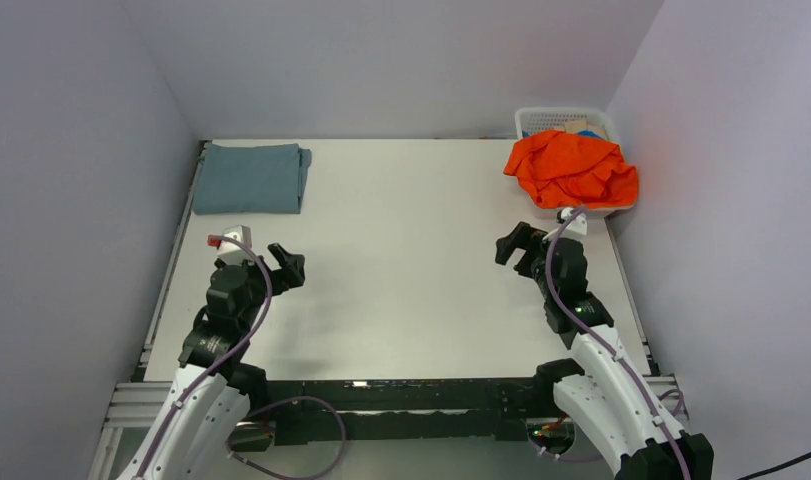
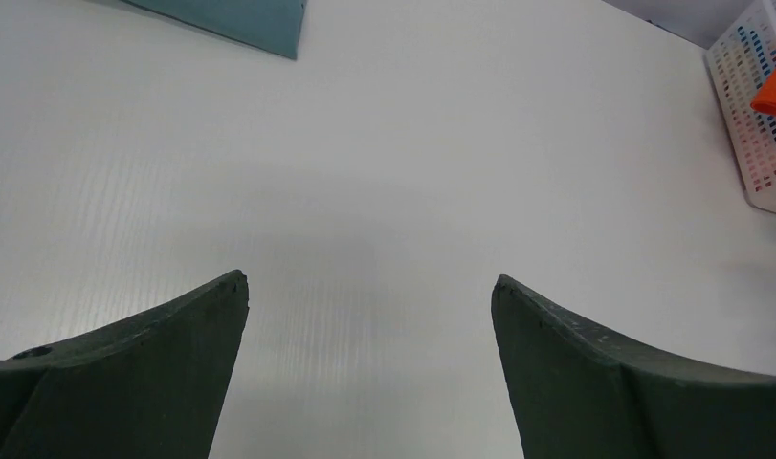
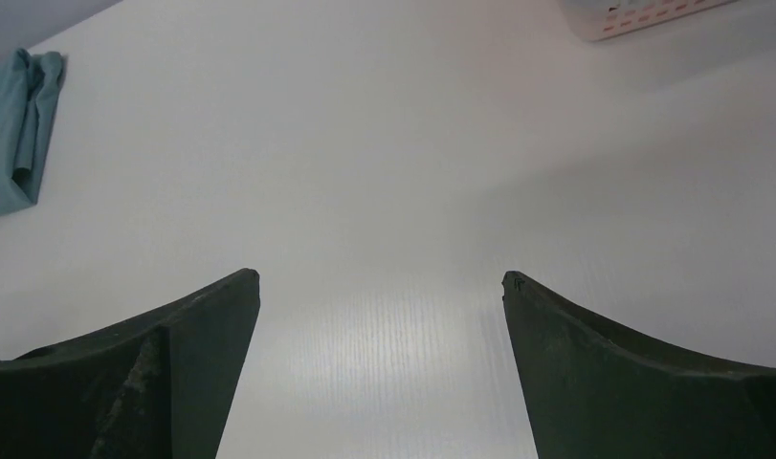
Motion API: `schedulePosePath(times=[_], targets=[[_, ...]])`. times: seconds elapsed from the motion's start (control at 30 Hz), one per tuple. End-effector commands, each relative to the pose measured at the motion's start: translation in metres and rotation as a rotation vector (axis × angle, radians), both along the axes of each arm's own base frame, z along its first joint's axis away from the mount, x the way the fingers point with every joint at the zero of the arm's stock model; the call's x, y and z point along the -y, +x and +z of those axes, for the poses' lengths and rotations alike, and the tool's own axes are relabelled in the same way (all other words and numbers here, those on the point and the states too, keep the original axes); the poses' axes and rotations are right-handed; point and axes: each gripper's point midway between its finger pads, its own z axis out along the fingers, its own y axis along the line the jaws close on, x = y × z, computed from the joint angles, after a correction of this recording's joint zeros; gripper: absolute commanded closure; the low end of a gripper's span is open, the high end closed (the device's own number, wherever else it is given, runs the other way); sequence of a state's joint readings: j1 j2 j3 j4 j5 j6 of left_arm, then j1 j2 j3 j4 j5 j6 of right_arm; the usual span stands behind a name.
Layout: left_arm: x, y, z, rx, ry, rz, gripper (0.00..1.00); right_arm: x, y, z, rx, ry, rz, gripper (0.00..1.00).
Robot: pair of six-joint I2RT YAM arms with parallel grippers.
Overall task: Fold and stack the t-shirts
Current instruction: Grab crumpled tshirt from bin with the right arm
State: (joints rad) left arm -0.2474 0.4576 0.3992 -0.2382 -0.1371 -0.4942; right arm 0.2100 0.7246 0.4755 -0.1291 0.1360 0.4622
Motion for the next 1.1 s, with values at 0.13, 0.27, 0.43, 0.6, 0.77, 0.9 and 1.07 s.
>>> schedulePosePath(times=[0.13,0.27,0.43,0.6,0.77,0.9,1.07], targets=[[0.004,0.002,0.006,0.019,-0.030,-0.004,0.01,-0.007,0.036,0.057,0.195,0.058,-0.012,0.00],[0.000,0.003,0.010,0.016,-0.013,0.013,0.01,0.003,0.069,0.073,0.138,-0.002,-0.091,0.00],[-0.002,0.003,0.003,0.001,-0.011,0.025,0.01,0.037,0.124,0.083,0.017,-0.110,-0.201,0.00],[-0.007,0.005,0.005,-0.002,0.010,0.048,0.01,0.093,0.179,0.059,-0.138,-0.117,-0.295,0.00],[-0.005,0.008,-0.002,-0.023,0.015,0.042,0.01,0.158,0.216,0.024,-0.251,-0.134,-0.474,0.01],[-0.008,0.009,-0.003,-0.038,0.028,0.058,0.01,0.193,0.234,0.006,-0.303,-0.200,-0.582,0.02],[-0.007,0.011,-0.004,-0.033,0.025,0.054,0.01,0.220,0.250,-0.017,-0.293,-0.246,-0.645,0.09]])
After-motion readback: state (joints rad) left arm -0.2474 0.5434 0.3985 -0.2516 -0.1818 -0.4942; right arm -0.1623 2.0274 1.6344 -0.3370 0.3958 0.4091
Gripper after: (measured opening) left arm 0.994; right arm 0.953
